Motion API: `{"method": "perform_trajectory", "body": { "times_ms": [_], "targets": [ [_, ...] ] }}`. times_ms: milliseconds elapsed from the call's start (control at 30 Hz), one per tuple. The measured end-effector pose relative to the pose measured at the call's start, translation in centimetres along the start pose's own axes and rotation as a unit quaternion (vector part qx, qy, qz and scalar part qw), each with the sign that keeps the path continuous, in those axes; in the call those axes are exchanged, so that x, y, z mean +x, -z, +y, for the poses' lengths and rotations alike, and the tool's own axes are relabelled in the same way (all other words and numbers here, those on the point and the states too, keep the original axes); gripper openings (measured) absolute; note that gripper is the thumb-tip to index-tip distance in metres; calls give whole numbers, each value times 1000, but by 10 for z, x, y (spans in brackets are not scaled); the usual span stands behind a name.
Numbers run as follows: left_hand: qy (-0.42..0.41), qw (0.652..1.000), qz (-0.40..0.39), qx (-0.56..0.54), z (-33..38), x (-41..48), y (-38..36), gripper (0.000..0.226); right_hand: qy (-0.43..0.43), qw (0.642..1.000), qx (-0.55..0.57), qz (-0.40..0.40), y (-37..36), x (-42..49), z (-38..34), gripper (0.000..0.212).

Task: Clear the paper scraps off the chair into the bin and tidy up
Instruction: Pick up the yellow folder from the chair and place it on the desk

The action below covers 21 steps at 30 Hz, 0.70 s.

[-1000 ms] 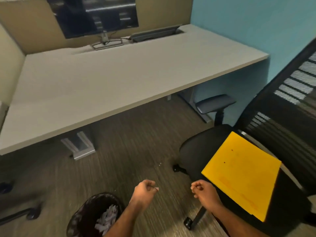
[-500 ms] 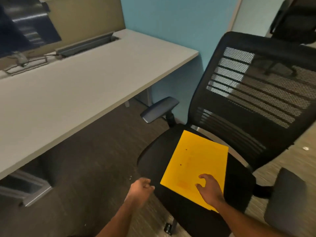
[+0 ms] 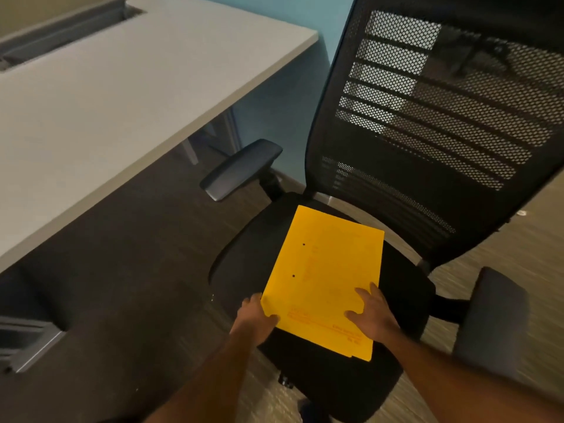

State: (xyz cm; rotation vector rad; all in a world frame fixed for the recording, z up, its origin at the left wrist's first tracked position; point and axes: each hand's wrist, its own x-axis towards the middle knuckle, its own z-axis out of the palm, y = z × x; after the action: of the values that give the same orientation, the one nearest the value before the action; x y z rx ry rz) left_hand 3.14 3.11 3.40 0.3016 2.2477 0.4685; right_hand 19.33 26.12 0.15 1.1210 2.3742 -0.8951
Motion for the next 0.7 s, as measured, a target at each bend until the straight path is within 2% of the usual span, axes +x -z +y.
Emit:
{"method": "perform_trajectory", "body": {
  "times_ms": [233,333,467,600,700],
  "targets": [
    [29,999,7,-42,-3,25,-5,74,0,1000,-11,11,-3,5,2,75],
    [20,995,-29,-89,-4,29,-6,58,-4,1000,5,7,0,7,3,73],
    [16,973,-67,-219,-5,20,-5,31,-22,999,49,3,6,9,1,66],
    [-22,958,-106,-267,-4,1,3,39,-38,995,90,-14,14,10,-2,66],
    [-38,948,-104,-298,-5,-14,12,38,-67,985,156,-16,23,4,-8,68]
  ]
}}
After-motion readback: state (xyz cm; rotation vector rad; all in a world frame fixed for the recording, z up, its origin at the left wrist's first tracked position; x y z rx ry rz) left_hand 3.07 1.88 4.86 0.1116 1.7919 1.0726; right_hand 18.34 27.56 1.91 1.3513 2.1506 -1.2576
